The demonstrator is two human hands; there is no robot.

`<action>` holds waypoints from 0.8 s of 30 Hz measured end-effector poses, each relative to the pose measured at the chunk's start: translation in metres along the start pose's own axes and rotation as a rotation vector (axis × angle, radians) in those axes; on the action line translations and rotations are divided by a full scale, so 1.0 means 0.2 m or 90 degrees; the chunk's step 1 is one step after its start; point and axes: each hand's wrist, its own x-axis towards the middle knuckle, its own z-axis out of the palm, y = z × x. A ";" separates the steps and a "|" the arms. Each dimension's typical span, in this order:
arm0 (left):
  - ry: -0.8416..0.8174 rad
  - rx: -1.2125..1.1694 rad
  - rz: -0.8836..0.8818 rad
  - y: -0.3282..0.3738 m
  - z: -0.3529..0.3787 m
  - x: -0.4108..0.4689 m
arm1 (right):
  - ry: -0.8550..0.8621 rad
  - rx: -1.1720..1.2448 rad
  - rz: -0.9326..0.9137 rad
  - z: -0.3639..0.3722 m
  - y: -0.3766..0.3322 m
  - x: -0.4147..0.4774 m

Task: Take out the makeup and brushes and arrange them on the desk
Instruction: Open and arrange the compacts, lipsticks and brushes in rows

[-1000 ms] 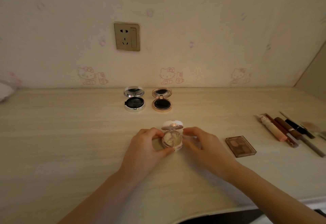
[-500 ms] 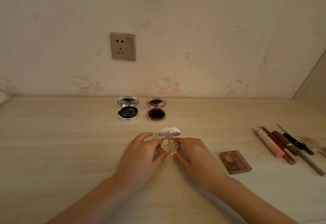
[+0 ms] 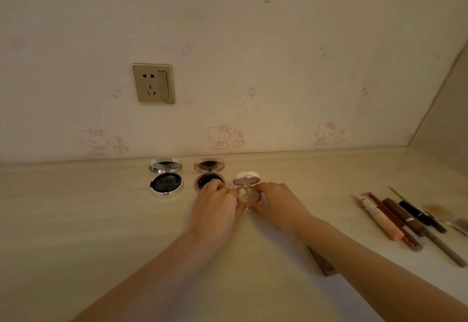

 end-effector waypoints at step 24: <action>-0.007 -0.053 -0.054 -0.01 0.11 0.25 | 0.043 0.101 0.050 -0.03 0.09 0.19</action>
